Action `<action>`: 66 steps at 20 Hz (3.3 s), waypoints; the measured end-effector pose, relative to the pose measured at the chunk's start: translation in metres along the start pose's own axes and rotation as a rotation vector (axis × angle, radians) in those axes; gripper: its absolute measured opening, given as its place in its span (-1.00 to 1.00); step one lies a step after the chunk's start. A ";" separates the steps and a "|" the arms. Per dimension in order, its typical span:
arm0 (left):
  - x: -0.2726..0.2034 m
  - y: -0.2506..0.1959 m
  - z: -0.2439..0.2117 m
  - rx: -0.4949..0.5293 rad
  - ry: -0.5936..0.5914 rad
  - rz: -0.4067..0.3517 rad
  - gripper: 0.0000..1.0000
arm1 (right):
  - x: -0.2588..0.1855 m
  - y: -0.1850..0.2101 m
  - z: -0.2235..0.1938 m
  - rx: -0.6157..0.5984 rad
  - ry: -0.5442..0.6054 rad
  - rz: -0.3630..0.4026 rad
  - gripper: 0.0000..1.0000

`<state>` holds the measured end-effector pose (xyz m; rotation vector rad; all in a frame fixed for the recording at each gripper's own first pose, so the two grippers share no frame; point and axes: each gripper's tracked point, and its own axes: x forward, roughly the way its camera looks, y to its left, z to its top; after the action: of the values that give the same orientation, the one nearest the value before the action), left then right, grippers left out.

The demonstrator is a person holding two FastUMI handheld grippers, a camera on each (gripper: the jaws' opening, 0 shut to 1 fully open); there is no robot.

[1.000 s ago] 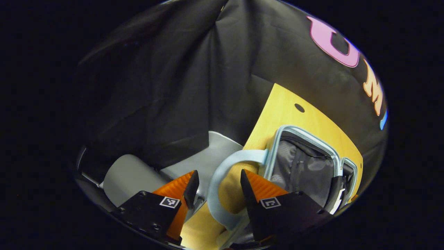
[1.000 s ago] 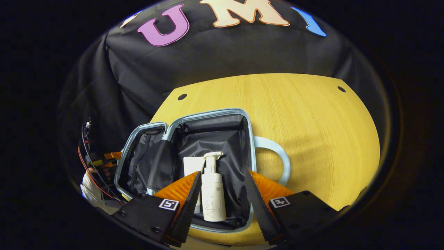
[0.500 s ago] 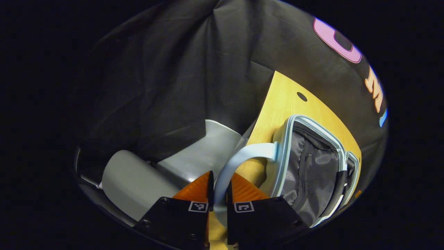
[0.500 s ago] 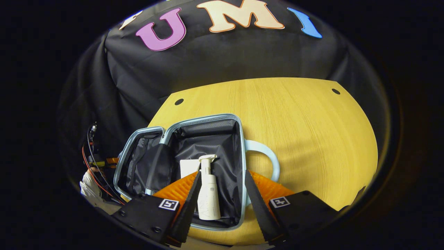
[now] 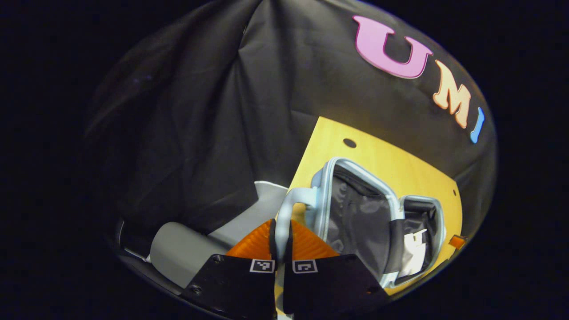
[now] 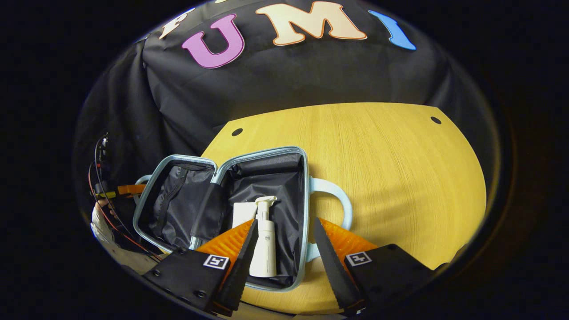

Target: First open the suitcase, pack the skin care products into it, and then close the suitcase.

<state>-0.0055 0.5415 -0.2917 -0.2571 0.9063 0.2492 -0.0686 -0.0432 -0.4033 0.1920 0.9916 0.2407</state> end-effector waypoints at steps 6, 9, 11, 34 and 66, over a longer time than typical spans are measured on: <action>-0.056 -0.057 0.022 0.019 -0.071 -0.050 -0.96 | -0.016 -0.021 -0.003 0.019 -0.016 0.029 0.60; -0.082 -0.097 0.035 0.054 -0.113 -0.109 -1.00 | -0.028 -0.039 -0.008 0.024 -0.019 0.035 0.51; -0.097 -0.130 0.046 0.072 -0.141 -0.160 -1.00 | -0.034 -0.052 -0.009 0.035 -0.019 0.035 0.51; -0.105 -0.432 -0.016 0.185 0.000 -0.654 -0.99 | -0.108 -0.188 -0.002 0.176 -0.120 -0.091 0.51; 0.019 -0.502 -0.166 0.475 0.044 -0.209 -0.09 | -0.156 -0.324 -0.014 0.270 -0.112 -0.155 0.60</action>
<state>0.0436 0.0181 -0.3477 0.0841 0.9473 -0.1674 -0.1259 -0.3974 -0.3731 0.3688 0.9198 -0.0462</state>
